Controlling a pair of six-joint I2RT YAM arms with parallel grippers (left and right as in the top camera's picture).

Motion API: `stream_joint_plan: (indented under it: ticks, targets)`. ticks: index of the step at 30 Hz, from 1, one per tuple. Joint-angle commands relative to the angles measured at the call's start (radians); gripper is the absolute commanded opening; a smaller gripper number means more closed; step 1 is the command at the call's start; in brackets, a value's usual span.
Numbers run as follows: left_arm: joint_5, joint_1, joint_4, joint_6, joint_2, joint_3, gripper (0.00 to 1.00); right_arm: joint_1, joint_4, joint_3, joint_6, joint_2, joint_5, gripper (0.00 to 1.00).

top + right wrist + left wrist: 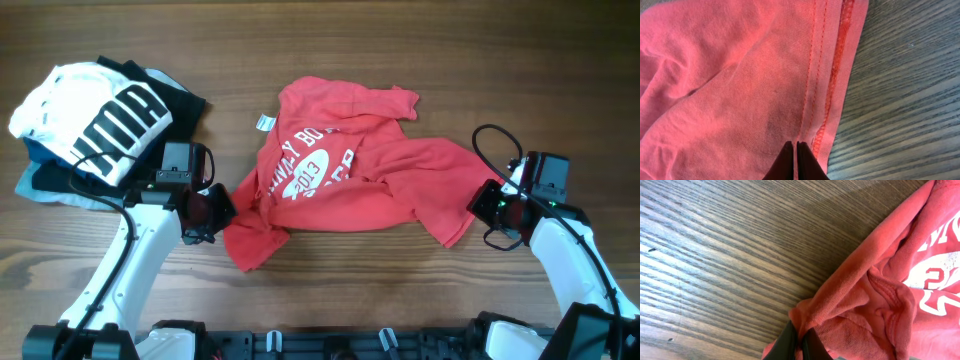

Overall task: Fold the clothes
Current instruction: 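Pull the shirt's right side rightward with the right gripper to spread it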

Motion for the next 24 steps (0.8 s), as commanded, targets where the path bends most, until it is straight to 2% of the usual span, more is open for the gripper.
stream_joint_plan:
  ticks: [1,6,7,8,11,17,19,20,21,22,24]
  targets:
    - [-0.013,0.006,0.001,0.007,-0.009,0.007,0.04,0.004,0.003,-0.005,0.001,0.007,-0.021,0.04]
    - [-0.013,0.006,0.000,0.007,-0.009,0.007,0.04,0.004,-0.001,-0.005,0.003,0.007,-0.008,0.05]
    - [-0.013,0.006,0.000,0.007,-0.009,0.007,0.04,0.004,0.013,-0.005,0.005,0.008,0.012,0.38]
    - [-0.013,0.006,0.000,0.007,-0.009,0.007,0.05,0.004,0.032,-0.005,0.003,0.008,0.021,0.55]
    - [-0.013,0.006,0.000,0.008,-0.009,0.007,0.07,0.004,0.066,-0.005,0.006,0.017,0.022,0.50]
    - [-0.013,0.006,0.002,0.008,-0.009,0.007,0.07,0.004,0.155,-0.005,0.034,0.116,0.033,0.49]
    - [-0.013,0.006,0.002,0.008,-0.009,0.007,0.06,0.004,0.195,-0.005,0.060,0.155,0.032,0.38]
    - [-0.013,0.006,0.002,0.008,-0.009,0.007,0.06,0.004,0.209,-0.005,0.060,0.167,0.031,0.27]
    - [-0.013,0.006,0.003,0.008,-0.009,0.007,0.06,0.004,0.217,-0.005,0.060,0.171,0.024,0.09]
    - [-0.013,0.006,0.003,0.008,-0.009,0.007,0.07,0.004,0.217,-0.003,0.060,0.169,0.021,0.04]
    - [-0.013,0.006,0.003,0.008,-0.009,0.007,0.07,0.004,0.201,0.016,0.052,0.151,0.022,0.04]
